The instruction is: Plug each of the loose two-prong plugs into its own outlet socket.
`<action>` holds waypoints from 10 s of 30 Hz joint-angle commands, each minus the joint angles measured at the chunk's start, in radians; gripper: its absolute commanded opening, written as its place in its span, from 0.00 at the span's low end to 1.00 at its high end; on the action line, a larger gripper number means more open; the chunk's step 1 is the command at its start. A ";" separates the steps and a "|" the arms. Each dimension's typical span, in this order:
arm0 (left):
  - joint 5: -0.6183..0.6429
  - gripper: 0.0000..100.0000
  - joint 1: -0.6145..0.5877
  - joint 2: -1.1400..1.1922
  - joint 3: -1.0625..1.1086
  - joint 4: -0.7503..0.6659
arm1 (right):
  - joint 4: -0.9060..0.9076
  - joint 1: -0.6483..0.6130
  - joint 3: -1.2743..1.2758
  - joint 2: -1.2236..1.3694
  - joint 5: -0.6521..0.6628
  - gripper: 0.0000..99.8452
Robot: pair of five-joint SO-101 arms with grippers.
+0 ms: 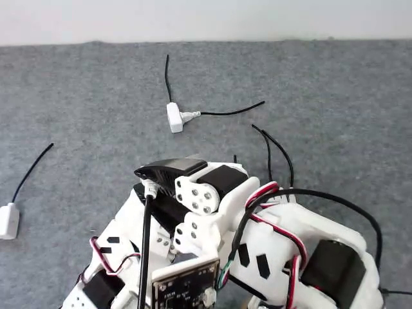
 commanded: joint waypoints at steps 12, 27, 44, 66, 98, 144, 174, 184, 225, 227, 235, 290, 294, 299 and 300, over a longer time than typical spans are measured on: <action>-0.012 0.16 -0.077 -0.017 -0.036 -0.014 | 0.041 -0.007 -0.061 -0.005 -0.021 0.01; -0.014 0.16 -0.087 -0.017 -0.036 -0.012 | 0.056 -0.004 -0.061 -0.005 -0.023 0.01; -0.064 0.16 -0.112 -0.017 -0.036 -0.011 | 0.088 0.016 -0.057 -0.062 -0.023 0.01; -0.066 0.16 -0.120 -0.018 -0.054 -0.014 | 0.173 0.074 -0.055 -0.064 -0.025 0.01; -0.063 0.16 -0.169 -0.018 -0.058 -0.008 | 0.206 0.166 -0.063 -0.122 -0.025 0.01; -0.006 0.16 -0.252 -0.018 -0.084 -0.009 | 0.159 0.117 0.124 -0.122 -0.025 0.01; -0.006 0.16 -0.253 -0.018 -0.081 -0.009 | 0.058 0.219 0.428 -0.317 -0.020 0.01; -0.006 0.16 -0.252 -0.018 -0.058 -0.008 | 0.047 0.219 0.488 -0.395 -0.021 0.01; 0.535 0.16 -0.798 0.035 0.170 0.356 | 0.414 0.415 0.855 -0.124 0.069 0.01; 0.534 0.16 -0.801 0.075 0.171 0.318 | 0.383 0.460 0.881 -0.124 0.069 0.01; 0.532 0.16 -0.836 0.265 0.174 0.132 | 0.277 0.687 1.007 -0.114 0.249 0.01; 0.531 0.16 -0.833 0.270 0.174 0.133 | 0.010 0.572 1.204 -0.120 0.394 0.01; 0.529 0.16 -0.833 0.270 0.174 0.133 | -0.012 0.568 1.201 -0.122 0.362 0.01; 0.529 0.16 -0.833 0.270 0.174 0.133 | -0.004 0.513 1.200 -0.124 0.308 0.01; 0.529 0.16 -0.833 0.270 0.174 0.133 | -0.007 0.495 1.195 -0.124 0.285 0.01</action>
